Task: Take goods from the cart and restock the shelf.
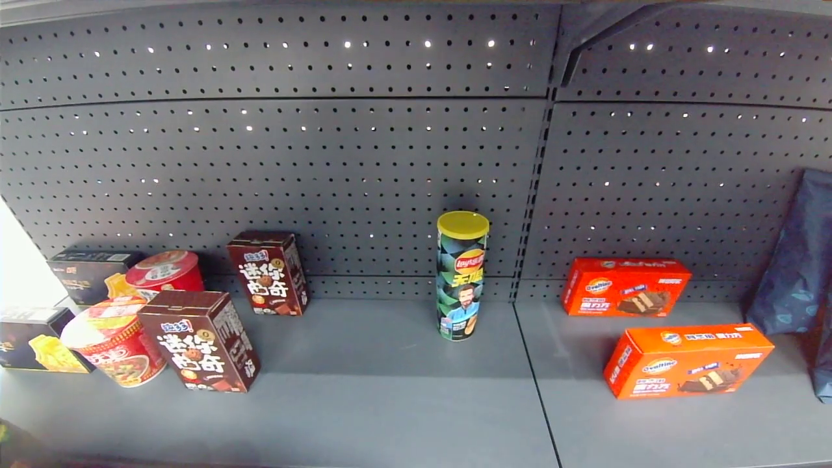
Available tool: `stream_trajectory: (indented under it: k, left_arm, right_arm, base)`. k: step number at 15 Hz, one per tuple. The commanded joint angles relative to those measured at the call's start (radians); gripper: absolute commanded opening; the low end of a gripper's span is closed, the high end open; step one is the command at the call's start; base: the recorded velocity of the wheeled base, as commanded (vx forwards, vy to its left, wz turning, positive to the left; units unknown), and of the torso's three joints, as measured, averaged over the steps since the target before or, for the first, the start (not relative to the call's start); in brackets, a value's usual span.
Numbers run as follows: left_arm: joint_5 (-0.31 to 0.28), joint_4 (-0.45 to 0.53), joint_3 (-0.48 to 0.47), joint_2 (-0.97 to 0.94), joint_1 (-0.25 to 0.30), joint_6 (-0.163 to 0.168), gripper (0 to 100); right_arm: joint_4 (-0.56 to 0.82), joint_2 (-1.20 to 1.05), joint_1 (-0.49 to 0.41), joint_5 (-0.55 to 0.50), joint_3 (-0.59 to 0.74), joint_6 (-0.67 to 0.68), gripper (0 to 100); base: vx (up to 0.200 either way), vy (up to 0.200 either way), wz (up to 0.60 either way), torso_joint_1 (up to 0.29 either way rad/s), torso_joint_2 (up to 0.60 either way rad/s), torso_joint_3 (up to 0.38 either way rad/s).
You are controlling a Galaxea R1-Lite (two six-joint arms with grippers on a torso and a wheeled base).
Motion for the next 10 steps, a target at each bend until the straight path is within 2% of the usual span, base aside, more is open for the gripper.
stream_trajectory:
  k: [1,2,3,5,6,7,8,10]
  left_arm:
    - [-0.017,-0.004,0.022,0.015,-0.01,0.0,0]
    - [-0.03,-0.004,0.02,0.021,-0.01,0.0,0]
    - [-0.07,-0.005,0.008,0.042,-0.01,0.002,0]
    - [-0.087,-0.007,-0.001,0.058,-0.008,0.003,0]
    - [-0.087,-0.008,-0.006,0.061,-0.01,0.003,0]
    - [-0.087,-0.03,-0.007,0.07,-0.008,-0.001,0]
    - [-0.087,-0.047,-0.004,0.071,-0.006,-0.006,0]
    - [-0.087,-0.05,0.0,0.071,-0.006,-0.038,0]
  right_arm:
    - [-0.067,0.398,0.178,0.166,-0.2,-0.086,100]
    - [-0.087,0.45,0.227,0.187,-0.218,-0.084,100]
    - [-0.202,0.588,0.302,0.187,-0.262,-0.075,100]
    - [-0.42,0.812,0.302,0.204,-0.325,-0.032,100]
    - [-0.486,0.884,0.299,0.224,-0.342,-0.03,100]
    - [-0.579,0.981,0.29,0.305,-0.356,-0.03,100]
    - [-0.635,1.038,0.28,0.373,-0.358,-0.033,100]
    - [-0.662,1.11,0.29,0.412,-0.384,-0.036,100]
  base:
    - [0.0,0.0,0.0,0.0,0.0,0.0]
    - [0.0,0.0,0.0,0.0,0.0,0.0]
    - [0.0,0.0,0.0,0.0,0.0,0.0]
    - [0.0,0.0,0.0,0.0,0.0,0.0]
    - [0.0,0.0,0.0,0.0,0.0,0.0]
    - [0.0,0.0,0.0,0.0,0.0,0.0]
    - [0.0,0.0,0.0,0.0,0.0,0.0]
    - [0.0,0.0,0.0,0.0,0.0,0.0]
